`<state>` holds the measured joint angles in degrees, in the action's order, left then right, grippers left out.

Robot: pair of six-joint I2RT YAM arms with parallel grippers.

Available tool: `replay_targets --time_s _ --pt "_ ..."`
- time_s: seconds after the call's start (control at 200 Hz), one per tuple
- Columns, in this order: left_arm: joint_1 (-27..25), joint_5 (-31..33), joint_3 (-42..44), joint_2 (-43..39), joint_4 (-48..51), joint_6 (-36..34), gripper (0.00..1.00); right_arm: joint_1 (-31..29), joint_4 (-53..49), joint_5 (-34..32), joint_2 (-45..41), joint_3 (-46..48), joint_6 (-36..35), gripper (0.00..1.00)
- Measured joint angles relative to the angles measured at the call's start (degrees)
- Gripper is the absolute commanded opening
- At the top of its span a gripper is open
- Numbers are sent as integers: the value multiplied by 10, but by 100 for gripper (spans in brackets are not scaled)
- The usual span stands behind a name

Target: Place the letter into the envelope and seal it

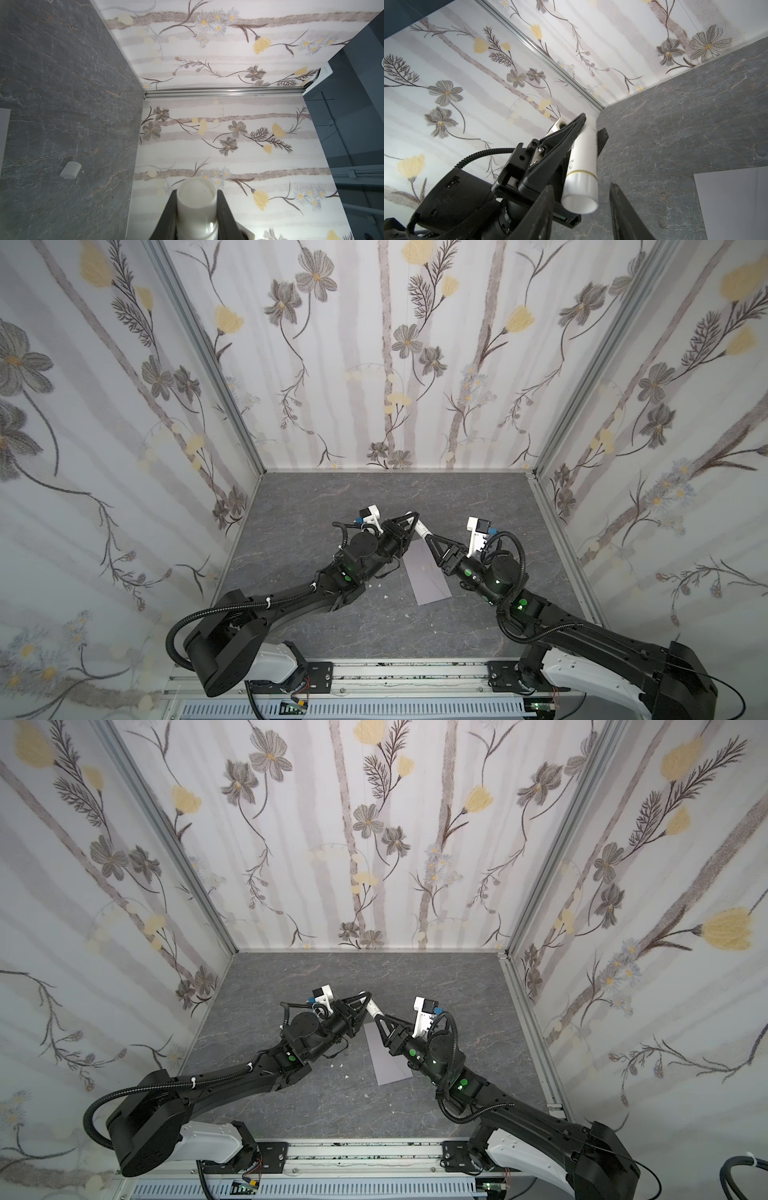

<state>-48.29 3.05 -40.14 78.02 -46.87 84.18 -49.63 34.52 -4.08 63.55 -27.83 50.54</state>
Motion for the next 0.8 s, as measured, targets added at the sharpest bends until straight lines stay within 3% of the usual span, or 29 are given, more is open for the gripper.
replay_targets --time_s 0.145,0.8 --pt "0 0 0 4 -3 0 0 3 3 7 4 0 9 30" --pt "0 3 0 4 -17 3 0 9 6 12 7 -9 15 32"
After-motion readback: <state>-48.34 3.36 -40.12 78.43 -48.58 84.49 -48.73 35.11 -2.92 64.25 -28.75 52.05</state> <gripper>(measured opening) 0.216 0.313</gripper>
